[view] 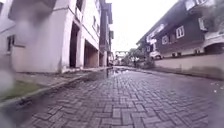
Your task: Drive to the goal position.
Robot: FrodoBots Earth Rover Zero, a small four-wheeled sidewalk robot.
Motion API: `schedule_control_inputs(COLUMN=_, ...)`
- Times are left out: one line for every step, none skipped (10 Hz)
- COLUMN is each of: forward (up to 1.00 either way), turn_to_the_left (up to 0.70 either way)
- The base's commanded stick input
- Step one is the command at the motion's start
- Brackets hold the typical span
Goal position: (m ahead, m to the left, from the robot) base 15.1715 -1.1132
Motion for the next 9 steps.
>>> schedule_control_inputs(forward=0.70, turn_to_the_left=-0.35)
schedule_control_inputs(forward=0.70, turn_to_the_left=-0.35)
schedule_control_inputs(forward=0.70, turn_to_the_left=-0.34)
schedule_control_inputs(forward=0.70, turn_to_the_left=-0.23)
schedule_control_inputs(forward=0.70, turn_to_the_left=-0.12)
schedule_control_inputs(forward=0.70, turn_to_the_left=0.00)
schedule_control_inputs(forward=0.70, turn_to_the_left=0.00)
schedule_control_inputs(forward=0.70, turn_to_the_left=0.00)
schedule_control_inputs(forward=0.70, turn_to_the_left=0.00)
